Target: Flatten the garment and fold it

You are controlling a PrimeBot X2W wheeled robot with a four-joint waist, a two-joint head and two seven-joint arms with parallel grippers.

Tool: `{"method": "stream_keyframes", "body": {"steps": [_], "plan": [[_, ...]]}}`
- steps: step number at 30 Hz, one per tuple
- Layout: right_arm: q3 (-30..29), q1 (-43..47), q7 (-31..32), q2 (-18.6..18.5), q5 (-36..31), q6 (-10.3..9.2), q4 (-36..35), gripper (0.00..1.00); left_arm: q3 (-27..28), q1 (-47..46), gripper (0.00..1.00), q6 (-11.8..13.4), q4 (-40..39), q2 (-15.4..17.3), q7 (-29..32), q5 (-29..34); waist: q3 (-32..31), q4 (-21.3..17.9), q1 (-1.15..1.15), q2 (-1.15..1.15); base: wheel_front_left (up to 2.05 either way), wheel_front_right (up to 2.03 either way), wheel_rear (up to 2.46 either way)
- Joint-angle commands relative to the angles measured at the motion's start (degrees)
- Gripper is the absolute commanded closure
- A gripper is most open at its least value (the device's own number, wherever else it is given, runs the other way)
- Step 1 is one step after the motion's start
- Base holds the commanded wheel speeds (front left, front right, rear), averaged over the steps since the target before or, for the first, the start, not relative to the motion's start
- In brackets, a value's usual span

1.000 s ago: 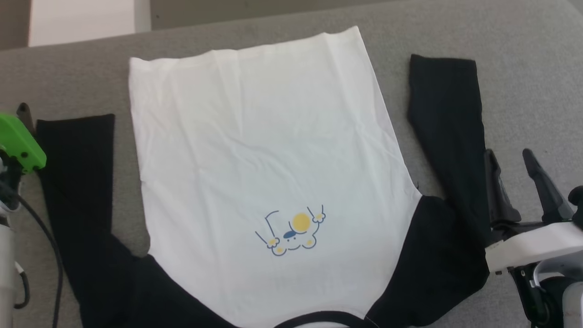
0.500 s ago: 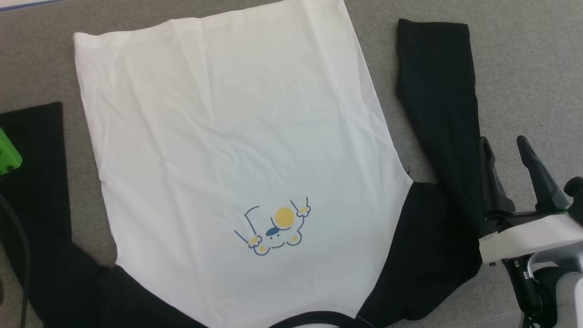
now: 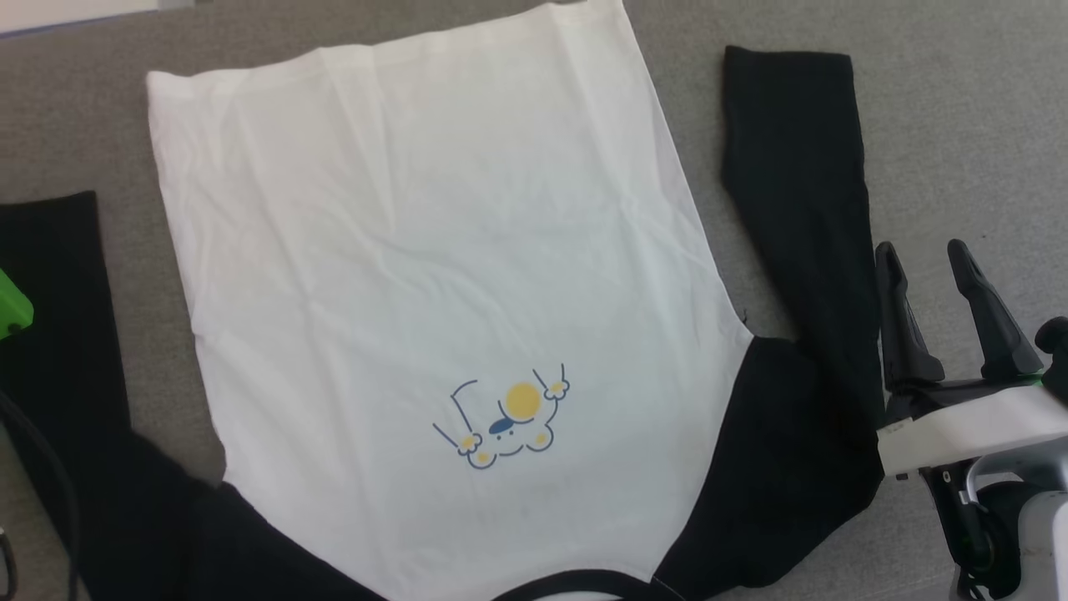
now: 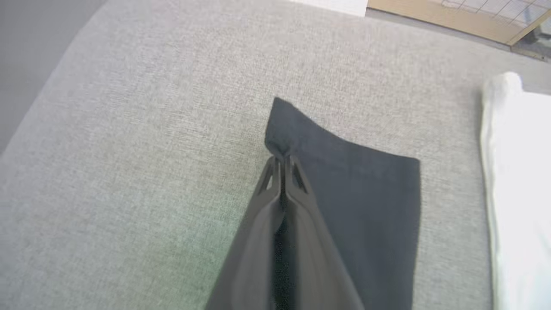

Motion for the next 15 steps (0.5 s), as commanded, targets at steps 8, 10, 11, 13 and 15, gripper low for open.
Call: {"method": "stream_keyframes", "body": {"steps": [8,10,11,13,15], "plan": [[-1.04,2.14,1.12,0.0,-1.05,-0.09,-0.75,0.0,0.01,8.9,1.0,-1.32,-12.69,-5.97,-14.91,1.18,-8.67,3.44,-0.01,0.48,0.0,0.0,0.0],[-1.24,2.97,1.56,0.0,-1.17,-0.09,-1.09,0.0,-1.3,11.77,1.0,-1.31,-17.05,-7.53,-16.47,1.74,-10.48,4.29,-0.01,0.48,0.0,0.0,0.0],[-1.37,3.49,1.87,0.0,-1.31,-0.09,-1.21,0.0,-2.36,13.35,1.0,-1.34,-19.46,-8.16,-17.13,2.4,-11.53,4.79,-0.01,0.48,0.0,0.0,0.0],[-1.63,4.42,2.42,0.0,-1.39,-0.09,-1.48,0.0,-4.34,15.77,1.0,-1.49,-23.38,-9.31,-18.02,3.31,-13.25,5.67,-0.01,0.48,0.0,0.0,0.0],[-1.92,5.3,2.93,0.0,-1.46,-0.09,-1.91,0.0,-6.85,17.71,1.0,-1.91,-26.54,-10.16,-18.45,4.39,-14.54,6.46,-0.01,0.48,0.0,0.0,0.0]]}}
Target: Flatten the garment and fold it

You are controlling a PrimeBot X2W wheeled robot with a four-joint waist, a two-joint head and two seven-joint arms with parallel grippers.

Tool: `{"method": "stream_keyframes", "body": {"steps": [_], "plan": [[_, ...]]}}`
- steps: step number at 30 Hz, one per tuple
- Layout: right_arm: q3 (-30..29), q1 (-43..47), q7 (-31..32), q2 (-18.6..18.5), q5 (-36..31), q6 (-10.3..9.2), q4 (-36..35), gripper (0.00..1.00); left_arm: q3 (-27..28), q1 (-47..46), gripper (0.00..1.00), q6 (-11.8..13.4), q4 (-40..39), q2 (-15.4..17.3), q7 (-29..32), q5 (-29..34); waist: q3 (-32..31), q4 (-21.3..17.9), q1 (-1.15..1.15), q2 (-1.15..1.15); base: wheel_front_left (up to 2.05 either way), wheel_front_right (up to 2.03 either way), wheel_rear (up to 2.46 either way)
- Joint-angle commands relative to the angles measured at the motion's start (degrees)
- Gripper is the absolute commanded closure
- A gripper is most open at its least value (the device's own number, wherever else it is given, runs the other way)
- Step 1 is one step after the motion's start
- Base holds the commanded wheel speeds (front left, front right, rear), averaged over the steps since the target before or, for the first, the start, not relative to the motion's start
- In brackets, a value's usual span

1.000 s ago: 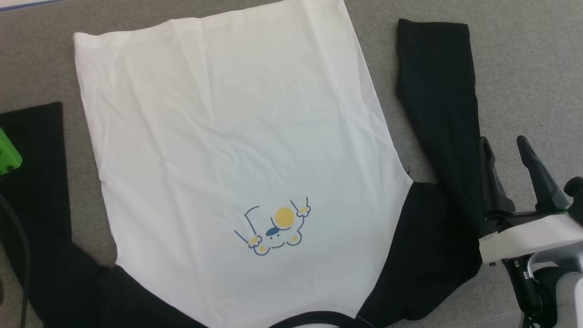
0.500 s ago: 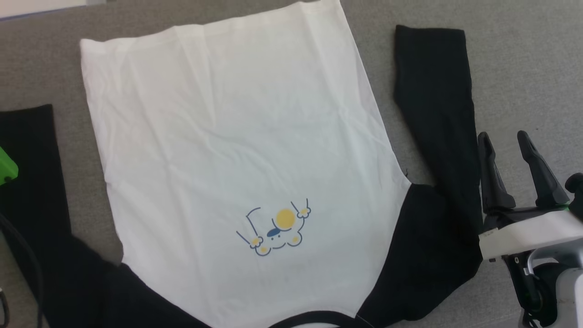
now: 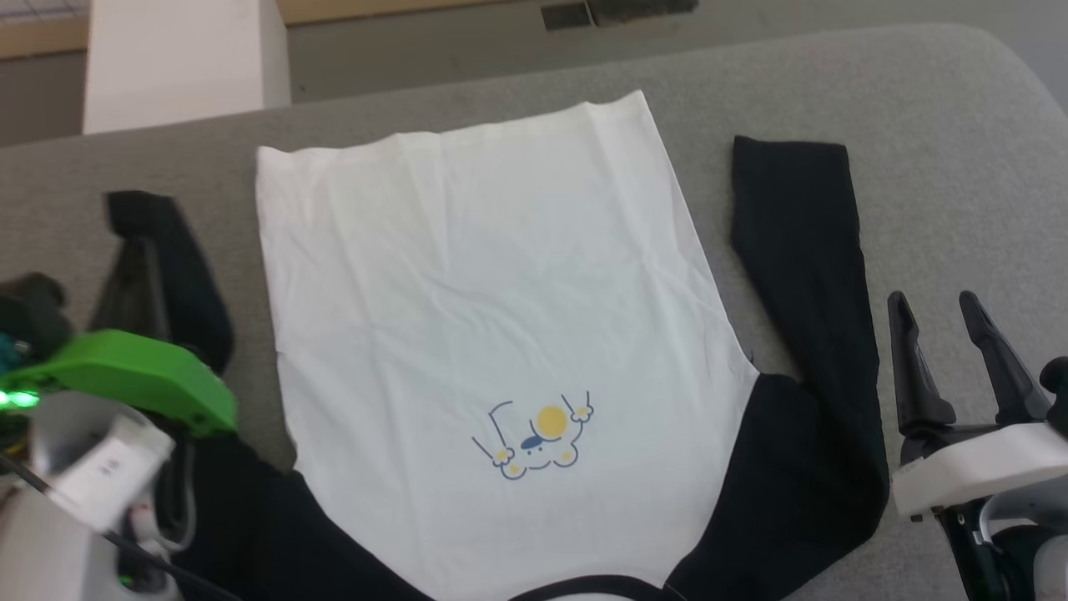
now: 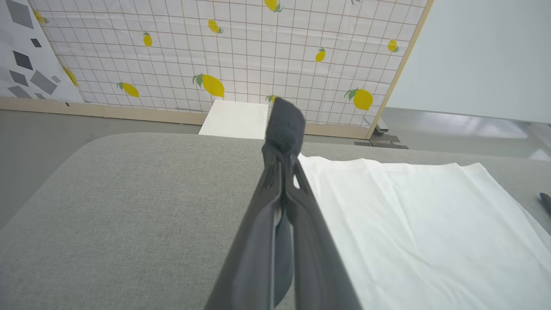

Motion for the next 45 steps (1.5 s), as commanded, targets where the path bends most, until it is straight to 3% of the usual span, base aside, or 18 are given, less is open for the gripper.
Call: {"method": "stream_keyframes", "body": {"steps": [1,6,11,27,38,45], "plan": [[-0.22,0.93,0.49,0.01,-0.32,-0.09,-0.51,0.0,-1.7,1.55,1.0,-0.49,-1.73,-0.67,-0.52,1.15,-4.51,3.36,0.0,0.48,0.0,0.0,0.0],[-0.36,2.4,1.59,0.01,-0.28,-0.09,-1.45,0.0,-9.36,3.76,1.0,-1.63,-5.25,-2.68,0.01,4.2,-6.67,4.52,0.0,0.48,0.0,0.0,0.0],[-0.37,2.99,2.37,0.01,-0.28,-0.09,-2.39,0.0,-17.32,3.96,1.0,-3.45,-4.72,-6.71,0.63,4.76,-7.33,5.01,0.0,0.48,0.0,0.0,0.0],[-0.87,2.85,2.61,0.01,0.15,-0.09,-3.5,0.0,-36.07,-5.55,1.0,-12.52,17.31,-18.78,-0.04,5.1,-5.64,2.78,0.0,0.48,0.0,0.0,0.0],[0.54,1.93,1.99,0.01,0.71,-0.09,-1.81,0.0,-46.8,-13.6,1.0,-16.09,37.39,-20.66,-0.06,2.94,-4.42,0.0,0.0,0.48,0.0,0.0,0.0],[0.65,1.47,1.74,0.01,0.74,-0.09,-1.3,0.0,-54.76,-16.47,1.0,-17.14,42.76,-20.69,0.07,-2.43,-3.69,-0.54,0.0,0.48,0.0,0.0,0.0]]}}
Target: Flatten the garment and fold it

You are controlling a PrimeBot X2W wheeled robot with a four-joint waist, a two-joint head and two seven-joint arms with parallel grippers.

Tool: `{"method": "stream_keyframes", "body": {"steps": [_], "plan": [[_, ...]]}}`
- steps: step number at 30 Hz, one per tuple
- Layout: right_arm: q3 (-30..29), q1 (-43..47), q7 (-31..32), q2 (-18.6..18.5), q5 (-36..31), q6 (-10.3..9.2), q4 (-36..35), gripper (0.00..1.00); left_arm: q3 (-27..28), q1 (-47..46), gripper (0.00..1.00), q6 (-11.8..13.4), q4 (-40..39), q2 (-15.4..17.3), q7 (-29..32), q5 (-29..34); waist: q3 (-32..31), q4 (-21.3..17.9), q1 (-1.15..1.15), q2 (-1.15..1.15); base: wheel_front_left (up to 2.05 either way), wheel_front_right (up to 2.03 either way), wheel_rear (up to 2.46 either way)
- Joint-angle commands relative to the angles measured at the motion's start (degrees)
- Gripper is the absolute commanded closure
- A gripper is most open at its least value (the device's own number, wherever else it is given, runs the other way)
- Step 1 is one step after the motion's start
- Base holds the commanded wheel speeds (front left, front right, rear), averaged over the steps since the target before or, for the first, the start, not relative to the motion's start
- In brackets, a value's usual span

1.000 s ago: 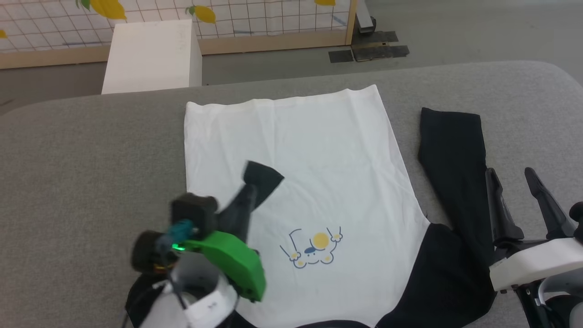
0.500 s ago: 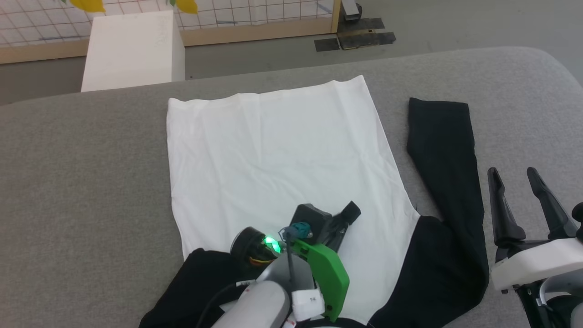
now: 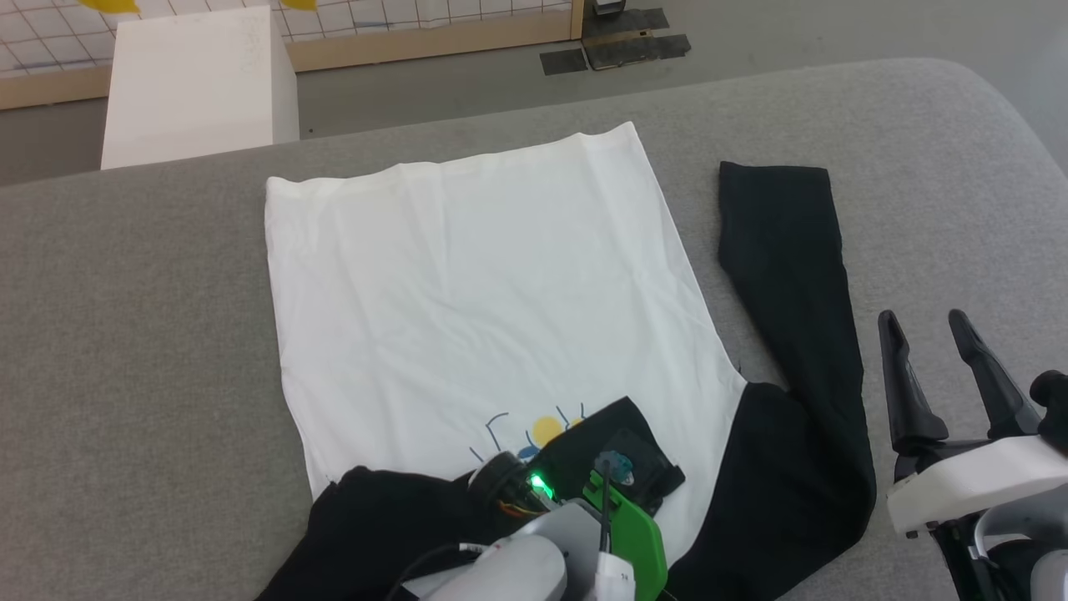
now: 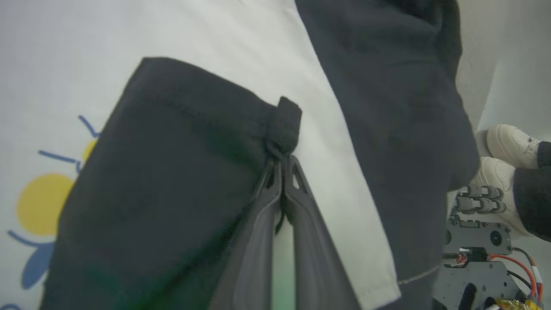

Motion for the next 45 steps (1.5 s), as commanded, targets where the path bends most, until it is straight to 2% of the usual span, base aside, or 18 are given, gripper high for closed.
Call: {"method": "stream_keyframes", "body": {"steps": [1,6,13,18,26,29,34,40,42,43,45], "plan": [[0.34,-0.89,-0.32,0.01,0.25,-0.09,0.24,0.0,-1.37,-1.32,1.0,0.08,1.01,-0.22,-0.2,-1.43,0.19,-0.14,0.0,0.47,0.0,0.0,0.0],[1.43,-1.65,-0.36,0.01,0.31,-0.09,0.71,0.0,-4.32,-4.61,1.0,1.93,1.75,-0.23,-2.76,-6.93,0.46,-0.72,0.0,0.47,0.0,0.0,0.0],[1.37,-1.64,-0.67,0.01,0.47,-0.09,1.25,0.0,-4.88,-11.14,1.0,7.63,0.77,-0.23,-8.63,-14.54,-0.04,-1.14,0.0,0.47,0.0,0.0,0.0],[1.13,-1.05,-0.69,0.01,0.48,-0.09,1.43,0.0,-4.85,-15.2,1.0,9.94,2.45,-0.23,-10.97,-17.93,-0.55,-0.91,0.0,0.47,0.0,0.0,0.0],[3.22,-2.33,-0.91,0.01,1.18,-0.09,1.61,0.0,-6.62,-21.72,1.0,14.16,9.52,-0.23,-12.71,-20.59,1.27,-2.23,0.0,0.47,0.0,0.0,0.0],[3.26,-2.48,-1.14,0.01,1.29,-0.09,2.2,0.0,-9.27,-22.5,1.0,13.38,10.63,-0.23,-11.96,-22.12,1.96,-2.83,0.0,0.47,0.0,0.0,0.0],[3.4,-3.02,-1.71,0.01,1.47,-0.09,3.09,0.0,-14.75,-21.7,1.0,10.25,10.66,-0.23,-7.83,-23.7,2.53,-3.53,0.0,0.47,0.0,0.0,0.0],[4.23,-3.74,-2.13,0.01,1.55,-0.09,3.9,0.0,-16.5,-19.51,1.0,7.6,10.68,-0.23,-3.79,-22.45,2.49,-4.36,0.0,0.47,0.0,0.0,0.0],[4.35,-3.85,-2.2,0.01,1.56,-0.09,4.09,0.0,-16.62,-18.73,0.51,6.61,10.71,-0.24,-2.46,-22.26,2.43,-4.45,0.0,0.47,0.0,0.0,0.0],[4.35,-3.86,-2.21,0.01,1.54,-0.09,4.16,0.0,-16.65,-18.48,0.0,6.29,10.62,-0.24,-2.14,-22.29,2.38,-4.45,0.0,0.47,0.0,0.0,0.0],[4.19,-3.82,-2.25,0.01,1.49,-0.09,4.31,0.0,-16.68,-18.31,0.0,6.18,10.33,-0.24,-2.42,-22.47,2.21,-4.28,0.0,0.47,0.0,0.0,0.0]]}}
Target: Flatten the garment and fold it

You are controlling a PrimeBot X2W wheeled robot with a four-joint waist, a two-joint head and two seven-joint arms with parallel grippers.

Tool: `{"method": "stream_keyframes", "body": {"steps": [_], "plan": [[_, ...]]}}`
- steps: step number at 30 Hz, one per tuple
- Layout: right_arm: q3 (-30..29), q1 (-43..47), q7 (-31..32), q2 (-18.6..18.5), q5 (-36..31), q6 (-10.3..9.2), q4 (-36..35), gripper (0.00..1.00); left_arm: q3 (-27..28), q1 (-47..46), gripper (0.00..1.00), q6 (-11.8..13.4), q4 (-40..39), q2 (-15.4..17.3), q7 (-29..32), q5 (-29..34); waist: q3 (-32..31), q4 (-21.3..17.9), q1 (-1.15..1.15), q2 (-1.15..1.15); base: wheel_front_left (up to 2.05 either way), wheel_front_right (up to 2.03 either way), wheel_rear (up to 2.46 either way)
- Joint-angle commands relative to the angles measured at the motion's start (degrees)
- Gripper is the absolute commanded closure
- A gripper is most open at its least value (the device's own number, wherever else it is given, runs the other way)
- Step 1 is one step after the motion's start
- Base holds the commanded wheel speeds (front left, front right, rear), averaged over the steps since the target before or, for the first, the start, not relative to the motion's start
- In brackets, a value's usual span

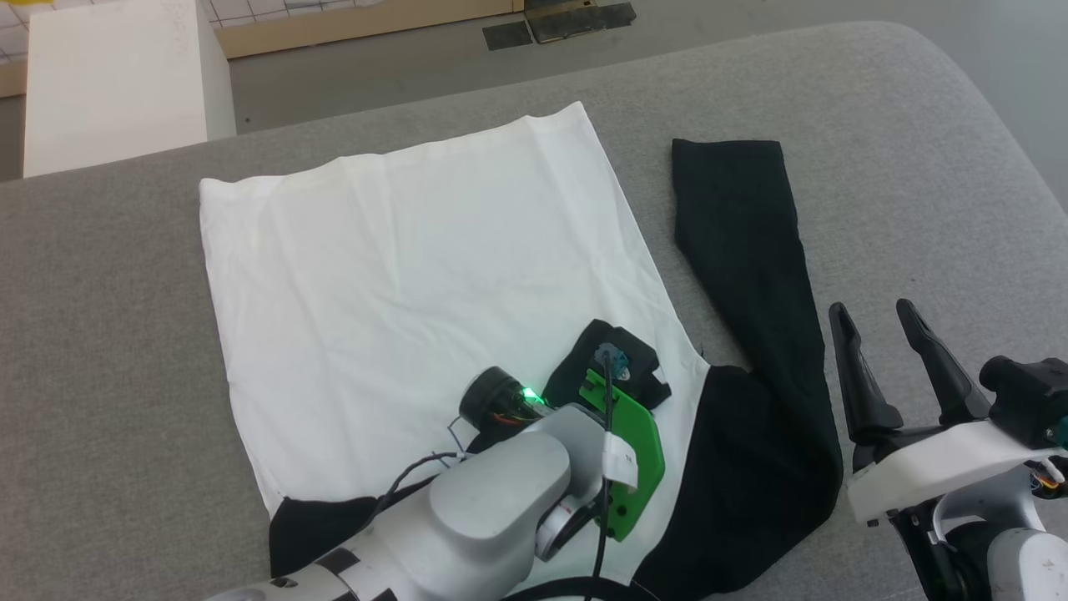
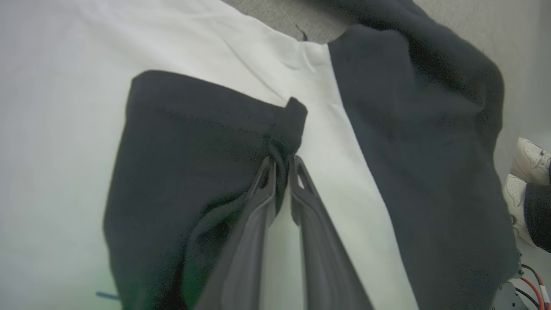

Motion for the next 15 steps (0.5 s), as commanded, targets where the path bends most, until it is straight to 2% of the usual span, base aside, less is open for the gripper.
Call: {"method": "stream_keyframes", "body": {"steps": [1,6,12,15], "plan": [[-0.19,-0.94,-0.48,0.01,0.18,-0.09,0.21,0.0,-0.15,0.55,0.0,-0.13,-0.25,-0.08,-0.62,0.2,-0.31,0.36,0.0,0.48,0.0,0.0,0.0],[-0.61,-0.49,-0.28,0.01,-0.14,-0.09,0.24,0.0,1.27,-0.71,0.0,0.5,-2.3,-0.08,-6.25,-2.7,-1.62,1.83,0.0,0.48,0.0,0.0,0.0],[-1.85,-0.98,0.22,-0.02,-1.68,-0.09,-0.2,0.0,7.39,-1.88,0.0,1.54,-5.02,-0.06,-19.45,-5.55,-3.16,4.09,0.0,0.48,0.0,0.0,0.0],[-2.71,-2.5,0.39,-0.38,-2.15,-0.09,0.59,0.0,11.12,-1.76,0.0,2.12,-5.47,2.09,-24.73,-5.27,-3.42,5.05,0.0,0.48,0.0,0.0,0.0]]}}
